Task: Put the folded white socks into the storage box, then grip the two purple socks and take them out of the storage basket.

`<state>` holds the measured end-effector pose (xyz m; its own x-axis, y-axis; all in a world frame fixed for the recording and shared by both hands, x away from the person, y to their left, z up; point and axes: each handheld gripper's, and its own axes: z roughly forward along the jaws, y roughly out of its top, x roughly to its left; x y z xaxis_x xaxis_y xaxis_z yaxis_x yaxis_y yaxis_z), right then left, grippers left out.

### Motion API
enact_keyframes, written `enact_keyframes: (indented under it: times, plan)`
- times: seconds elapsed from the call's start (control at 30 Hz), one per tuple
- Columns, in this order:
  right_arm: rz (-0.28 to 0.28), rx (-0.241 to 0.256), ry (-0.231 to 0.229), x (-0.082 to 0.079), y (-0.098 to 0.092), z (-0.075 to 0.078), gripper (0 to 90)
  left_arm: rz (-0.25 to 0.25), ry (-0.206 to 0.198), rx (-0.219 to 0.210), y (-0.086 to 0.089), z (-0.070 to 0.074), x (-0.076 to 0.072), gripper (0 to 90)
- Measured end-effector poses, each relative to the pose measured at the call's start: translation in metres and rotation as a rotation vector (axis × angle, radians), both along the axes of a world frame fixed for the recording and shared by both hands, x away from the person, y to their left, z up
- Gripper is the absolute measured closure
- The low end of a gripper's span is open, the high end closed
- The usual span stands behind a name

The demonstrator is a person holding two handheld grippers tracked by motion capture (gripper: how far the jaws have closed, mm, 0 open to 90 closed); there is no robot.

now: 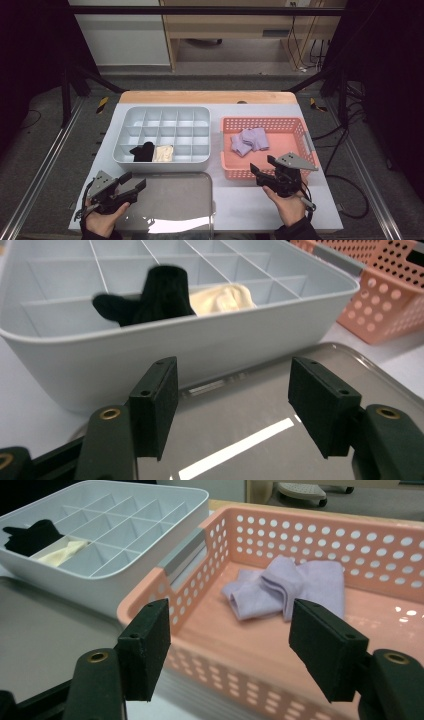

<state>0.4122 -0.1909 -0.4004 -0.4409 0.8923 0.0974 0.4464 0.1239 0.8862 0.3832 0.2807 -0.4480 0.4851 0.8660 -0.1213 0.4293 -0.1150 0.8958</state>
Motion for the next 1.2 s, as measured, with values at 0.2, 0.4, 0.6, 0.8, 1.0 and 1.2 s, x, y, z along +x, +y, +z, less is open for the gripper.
enact_keyframes:
  times: [0.2,0.4,0.6,0.8,1.0,1.2]
  plan:
    - [-0.023,0.011,-0.013,0.018,0.004,0.011,33.7,-0.044,0.043,0.054,-0.004,-0.009,0.000,35.7]
    - [-0.040,0.015,-0.019,0.033,0.007,0.017,31.2,-0.046,0.064,0.051,-0.003,-0.013,0.003,37.2]
    - [-0.054,0.030,-0.031,0.045,0.004,0.022,30.1,-0.074,0.087,0.044,-0.001,-0.014,0.006,38.1]
    - [-0.052,0.024,-0.016,0.061,0.007,0.025,29.5,-0.072,0.094,0.051,-0.001,-0.013,0.005,39.5]
    - [-0.060,0.012,-0.003,0.077,0.010,0.024,30.0,-0.051,0.095,0.048,0.000,-0.012,0.003,39.6]
    - [-0.073,0.029,0.002,0.092,0.012,0.029,31.3,-0.037,0.098,0.037,0.004,-0.013,0.005,39.6]
